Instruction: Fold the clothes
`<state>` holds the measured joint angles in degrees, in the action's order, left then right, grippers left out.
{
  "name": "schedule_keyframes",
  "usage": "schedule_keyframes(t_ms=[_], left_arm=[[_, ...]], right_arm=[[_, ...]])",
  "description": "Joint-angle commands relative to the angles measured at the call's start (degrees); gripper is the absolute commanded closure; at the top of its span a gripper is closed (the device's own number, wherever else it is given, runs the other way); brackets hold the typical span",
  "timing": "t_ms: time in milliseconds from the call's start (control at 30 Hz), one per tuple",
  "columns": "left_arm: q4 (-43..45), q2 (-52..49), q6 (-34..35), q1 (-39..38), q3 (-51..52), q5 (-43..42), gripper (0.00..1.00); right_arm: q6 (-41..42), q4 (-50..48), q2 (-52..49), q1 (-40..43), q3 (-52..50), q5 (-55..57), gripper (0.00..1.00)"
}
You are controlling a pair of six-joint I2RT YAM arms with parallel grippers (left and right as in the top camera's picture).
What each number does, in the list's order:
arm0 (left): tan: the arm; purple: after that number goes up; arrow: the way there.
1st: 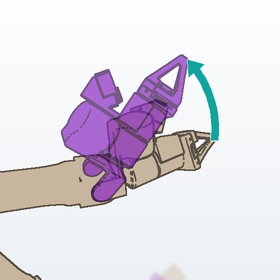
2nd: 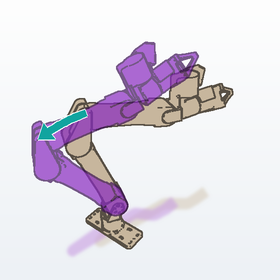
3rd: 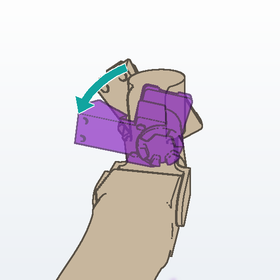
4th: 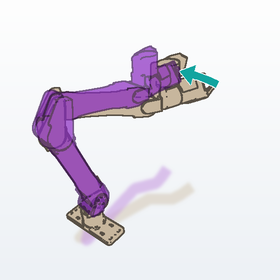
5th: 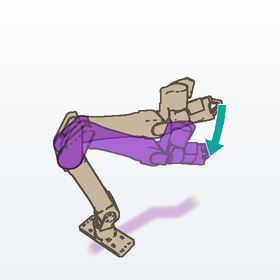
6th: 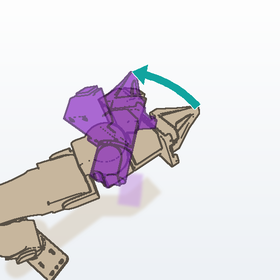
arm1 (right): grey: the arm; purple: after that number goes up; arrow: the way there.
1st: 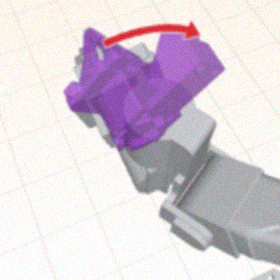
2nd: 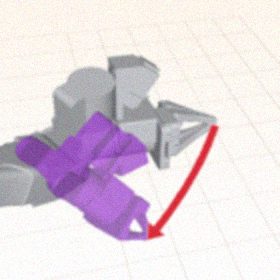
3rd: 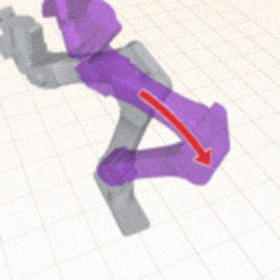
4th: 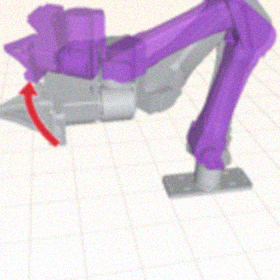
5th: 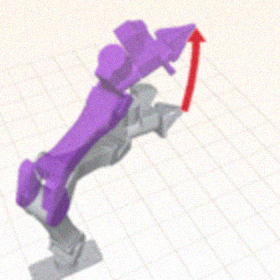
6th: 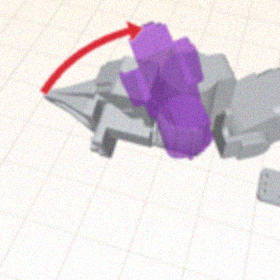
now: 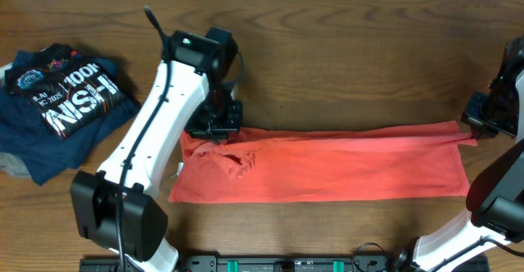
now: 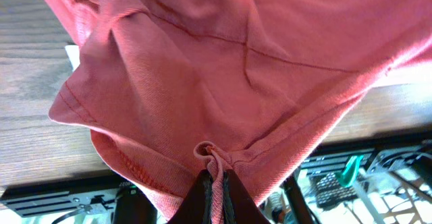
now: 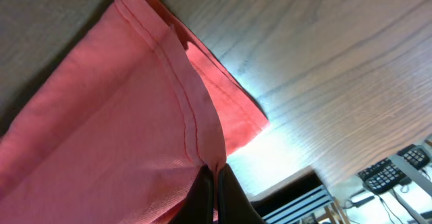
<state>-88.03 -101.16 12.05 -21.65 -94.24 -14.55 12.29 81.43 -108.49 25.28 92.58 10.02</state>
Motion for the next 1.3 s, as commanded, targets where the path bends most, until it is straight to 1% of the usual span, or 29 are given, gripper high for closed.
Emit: schedule_keyframes(t_ms=[0,133,167,233,267,333,500,600,667,700,767,867,1067,1200,1267], left_arm=[[-0.7,0.0,0.7,-2.2,0.7,0.0,0.94],[-2.3,0.0,0.7,-4.0,0.7,0.0,0.94],[-2.8,0.0,0.7,-4.2,0.7,0.0,0.94],[-3.8,0.0,0.7,-4.2,0.7,0.0,0.92],[-4.3,0.0,0.7,-4.2,0.7,0.0,0.9],[-4.7,0.0,0.7,-4.2,0.7,0.0,0.88],[-2.9,0.0,0.7,-4.2,0.7,0.2,0.88],[-2.3,0.0,0.7,-4.2,0.7,0.2,0.88],[-1.8,0.0,0.7,-4.2,0.7,0.7,0.87],[-1.6,0.0,0.7,-4.2,0.7,1.5,0.84],[-1.6,0.0,1.0,-4.2,0.7,3.9,0.69],[-1.0,0.0,3.7,-4.2,1.7,6.4,0.57],[3.4,0.0,8.5,-4.2,9.1,6.9,0.48],[6.9,0.0,13.2,-3.8,15.6,9.7,0.46],[8.7,0.0,14.5,-3.4,18.8,11.0,0.44]], right_arm=[[-0.8,0.3,-0.3,0.6,-1.5,2.7,0.98],[-0.8,1.0,-0.3,0.6,-3.6,4.9,0.95],[-0.8,1.1,-0.3,0.6,-4.1,5.3,0.92],[-0.8,1.0,-0.3,0.6,-4.6,5.2,0.78],[-0.8,1.0,-0.3,0.7,-4.7,5.2,0.73],[-0.8,1.0,-0.3,0.7,-4.7,5.2,0.69],[-0.6,0.4,-0.3,0.6,-4.7,3.5,0.69],[-0.7,-0.6,-0.3,0.3,-5.0,-1.4,0.7],[-2.7,-1.7,-0.3,-0.1,-5.9,-5.0,0.69],[-3.2,-2.3,-0.3,-0.4,-6.6,-6.1,0.7],[-3.2,-3.5,-0.3,-1.0,-8.5,-6.9,0.69],[-3.1,-6.1,-0.3,-2.2,-12.2,-7.2,0.68],[-2.9,-12.0,-0.3,-4.2,-19.4,-7.3,0.6],[-2.9,-14.7,-0.3,-4.3,-22.2,-7.3,0.58],[-2.6,-14.8,-0.3,-4.3,-22.4,-7.2,0.58]])
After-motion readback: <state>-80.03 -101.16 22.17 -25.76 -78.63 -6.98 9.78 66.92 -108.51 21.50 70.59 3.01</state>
